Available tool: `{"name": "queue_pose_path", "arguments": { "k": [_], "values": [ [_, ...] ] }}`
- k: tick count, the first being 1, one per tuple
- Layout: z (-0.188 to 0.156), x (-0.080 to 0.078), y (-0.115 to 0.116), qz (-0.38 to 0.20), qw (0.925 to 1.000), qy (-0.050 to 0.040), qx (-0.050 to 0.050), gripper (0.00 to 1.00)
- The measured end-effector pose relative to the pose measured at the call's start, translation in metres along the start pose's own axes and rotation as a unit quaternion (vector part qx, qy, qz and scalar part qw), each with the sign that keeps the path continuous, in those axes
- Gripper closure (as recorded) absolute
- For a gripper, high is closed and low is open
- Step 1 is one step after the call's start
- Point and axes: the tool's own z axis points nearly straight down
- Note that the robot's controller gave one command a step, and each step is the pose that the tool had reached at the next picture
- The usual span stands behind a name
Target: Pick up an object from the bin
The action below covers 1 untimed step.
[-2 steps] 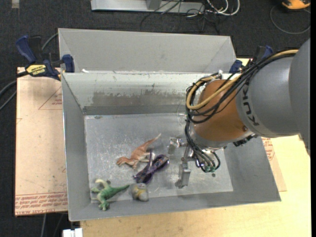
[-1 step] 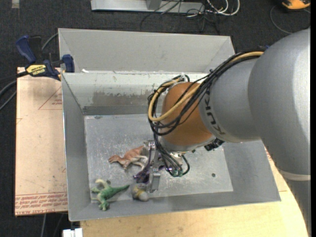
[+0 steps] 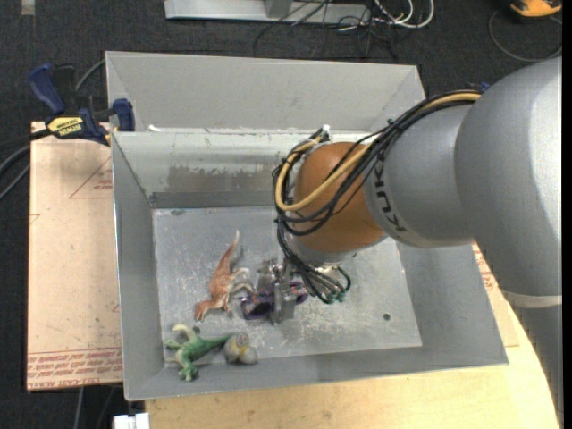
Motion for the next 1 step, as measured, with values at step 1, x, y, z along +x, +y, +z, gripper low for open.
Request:
{"name": "queue_pose_path", "arguments": {
  "k": [1],
  "values": [
    [0.0001, 0.0004, 0.0001, 0.0, 1.0, 0.0009, 0.0, 1.0]
  ]
}}
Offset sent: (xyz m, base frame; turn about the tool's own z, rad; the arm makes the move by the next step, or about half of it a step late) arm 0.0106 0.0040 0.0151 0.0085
